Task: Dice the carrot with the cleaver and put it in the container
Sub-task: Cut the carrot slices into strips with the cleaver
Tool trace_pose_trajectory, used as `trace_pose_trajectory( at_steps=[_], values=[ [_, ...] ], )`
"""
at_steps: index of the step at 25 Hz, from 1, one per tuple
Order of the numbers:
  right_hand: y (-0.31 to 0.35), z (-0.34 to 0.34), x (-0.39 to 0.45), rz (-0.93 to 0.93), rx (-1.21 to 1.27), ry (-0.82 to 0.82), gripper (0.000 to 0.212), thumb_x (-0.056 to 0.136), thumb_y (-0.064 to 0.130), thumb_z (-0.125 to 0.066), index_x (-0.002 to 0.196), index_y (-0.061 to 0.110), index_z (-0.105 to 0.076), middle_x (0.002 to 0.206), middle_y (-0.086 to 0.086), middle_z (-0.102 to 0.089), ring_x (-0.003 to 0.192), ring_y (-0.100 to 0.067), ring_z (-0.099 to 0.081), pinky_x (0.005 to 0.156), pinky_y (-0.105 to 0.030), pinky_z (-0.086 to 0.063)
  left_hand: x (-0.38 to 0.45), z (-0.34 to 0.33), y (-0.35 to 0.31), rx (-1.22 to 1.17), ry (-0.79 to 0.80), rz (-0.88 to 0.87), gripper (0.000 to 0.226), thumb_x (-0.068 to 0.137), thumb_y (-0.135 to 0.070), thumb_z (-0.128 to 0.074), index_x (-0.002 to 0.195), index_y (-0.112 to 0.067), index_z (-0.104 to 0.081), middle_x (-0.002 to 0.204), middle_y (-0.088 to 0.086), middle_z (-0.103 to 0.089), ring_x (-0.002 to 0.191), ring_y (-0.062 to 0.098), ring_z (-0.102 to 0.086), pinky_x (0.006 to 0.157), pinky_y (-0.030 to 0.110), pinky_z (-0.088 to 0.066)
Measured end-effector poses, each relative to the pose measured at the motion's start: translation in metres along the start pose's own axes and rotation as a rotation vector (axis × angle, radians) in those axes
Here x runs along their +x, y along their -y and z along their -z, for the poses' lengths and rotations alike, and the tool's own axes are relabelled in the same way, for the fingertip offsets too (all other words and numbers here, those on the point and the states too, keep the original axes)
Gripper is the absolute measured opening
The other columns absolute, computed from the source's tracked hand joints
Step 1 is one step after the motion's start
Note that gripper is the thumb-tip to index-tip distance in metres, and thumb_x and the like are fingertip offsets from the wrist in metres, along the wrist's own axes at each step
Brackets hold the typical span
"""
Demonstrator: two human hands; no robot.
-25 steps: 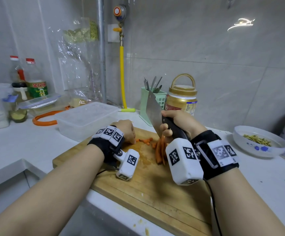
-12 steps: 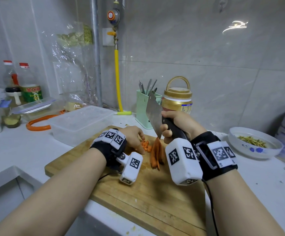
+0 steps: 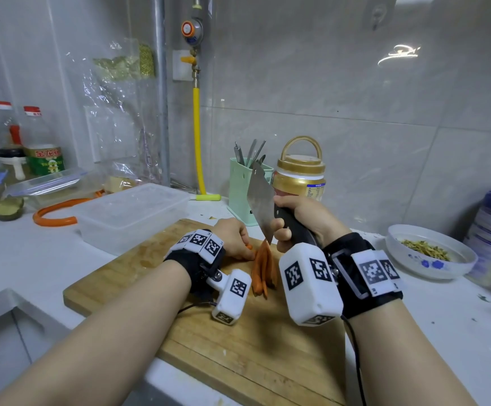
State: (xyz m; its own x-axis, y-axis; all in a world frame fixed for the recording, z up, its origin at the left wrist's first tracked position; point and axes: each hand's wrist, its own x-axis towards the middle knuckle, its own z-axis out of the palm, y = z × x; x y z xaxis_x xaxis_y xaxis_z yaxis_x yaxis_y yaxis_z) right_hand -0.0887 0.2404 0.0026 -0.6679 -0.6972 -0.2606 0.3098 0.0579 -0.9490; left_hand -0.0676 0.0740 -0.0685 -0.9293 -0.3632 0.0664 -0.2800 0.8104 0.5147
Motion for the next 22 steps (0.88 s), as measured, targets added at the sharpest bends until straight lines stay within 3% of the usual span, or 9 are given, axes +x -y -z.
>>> trace_pose_trajectory(
  at_steps=[3,7,9,12,14,18,20,22],
  values=[
    [0.002,0.001,-0.005,0.001,0.009,0.007,0.017,0.099,0.026,-0.045,0.100,0.011,-0.037,0.052,-0.004,-0.042,0.030,-0.014,-0.037,0.039,-0.015,-0.033,-0.003,0.006,0.000,-0.056,0.054,0.010,0.021,0.073,-0.025,-0.082,0.071,-0.018,-0.063,0.068,-0.003,-0.068,0.065,0.011,-0.063,0.081,0.032,-0.057],
    [0.003,0.003,-0.006,-0.008,0.010,0.019,0.019,0.099,0.027,-0.044,0.107,0.012,-0.035,0.050,-0.003,-0.042,0.031,-0.013,-0.038,0.037,-0.014,-0.034,-0.008,0.010,-0.008,-0.121,0.224,0.096,0.030,0.083,-0.034,-0.073,0.077,-0.004,-0.072,0.073,0.012,-0.073,0.063,0.020,-0.066,0.086,0.040,-0.059],
    [0.004,0.004,-0.007,-0.003,0.006,0.012,0.018,0.099,0.026,-0.044,0.106,0.011,-0.036,0.050,-0.003,-0.042,0.031,-0.014,-0.039,0.038,-0.015,-0.034,-0.009,0.011,-0.012,-0.144,0.255,0.115,0.035,0.082,-0.038,-0.072,0.070,-0.006,-0.071,0.072,0.012,-0.073,0.066,0.022,-0.066,0.088,0.042,-0.058],
    [0.003,0.004,-0.008,0.000,-0.003,0.005,0.016,0.099,0.026,-0.044,0.098,0.012,-0.037,0.049,-0.003,-0.042,0.031,-0.013,-0.038,0.038,-0.015,-0.032,-0.010,0.010,-0.012,-0.071,0.300,0.100,0.038,0.067,-0.049,-0.074,0.063,-0.013,-0.065,0.074,0.011,-0.073,0.073,0.024,-0.066,0.094,0.045,-0.054],
    [0.003,0.003,-0.007,0.004,-0.004,0.007,0.016,0.099,0.026,-0.044,0.104,0.012,-0.036,0.049,-0.003,-0.042,0.030,-0.013,-0.038,0.037,-0.015,-0.033,-0.012,0.010,-0.010,-0.074,0.304,0.108,0.038,0.059,-0.049,-0.074,0.066,-0.012,-0.069,0.083,0.014,-0.075,0.074,0.023,-0.064,0.096,0.046,-0.053],
    [0.003,0.002,-0.005,0.003,0.012,0.008,0.019,0.099,0.025,-0.045,0.109,0.013,-0.033,0.050,-0.004,-0.042,0.030,-0.014,-0.038,0.036,-0.015,-0.033,-0.013,0.018,-0.006,-0.096,0.279,0.158,0.042,0.061,-0.044,-0.070,0.083,-0.007,-0.070,0.098,0.017,-0.073,0.080,0.024,-0.064,0.092,0.042,-0.052],
    [0.003,0.004,-0.004,0.002,0.023,0.017,0.019,0.099,0.025,-0.045,0.111,0.015,-0.034,0.051,-0.005,-0.042,0.030,-0.014,-0.038,0.036,-0.016,-0.034,-0.012,0.026,-0.002,-0.088,0.263,0.170,0.051,0.056,-0.047,-0.065,0.086,-0.005,-0.070,0.097,0.017,-0.074,0.079,0.025,-0.063,0.088,0.041,-0.053],
    [0.003,0.004,-0.001,-0.003,0.016,0.016,0.020,0.099,0.025,-0.045,0.114,0.015,-0.036,0.051,-0.005,-0.042,0.030,-0.014,-0.039,0.036,-0.016,-0.034,-0.011,0.032,0.006,-0.059,0.273,0.170,0.044,0.065,-0.047,-0.065,0.083,-0.006,-0.068,0.093,0.016,-0.072,0.077,0.026,-0.060,0.079,0.037,-0.050]
  ],
)
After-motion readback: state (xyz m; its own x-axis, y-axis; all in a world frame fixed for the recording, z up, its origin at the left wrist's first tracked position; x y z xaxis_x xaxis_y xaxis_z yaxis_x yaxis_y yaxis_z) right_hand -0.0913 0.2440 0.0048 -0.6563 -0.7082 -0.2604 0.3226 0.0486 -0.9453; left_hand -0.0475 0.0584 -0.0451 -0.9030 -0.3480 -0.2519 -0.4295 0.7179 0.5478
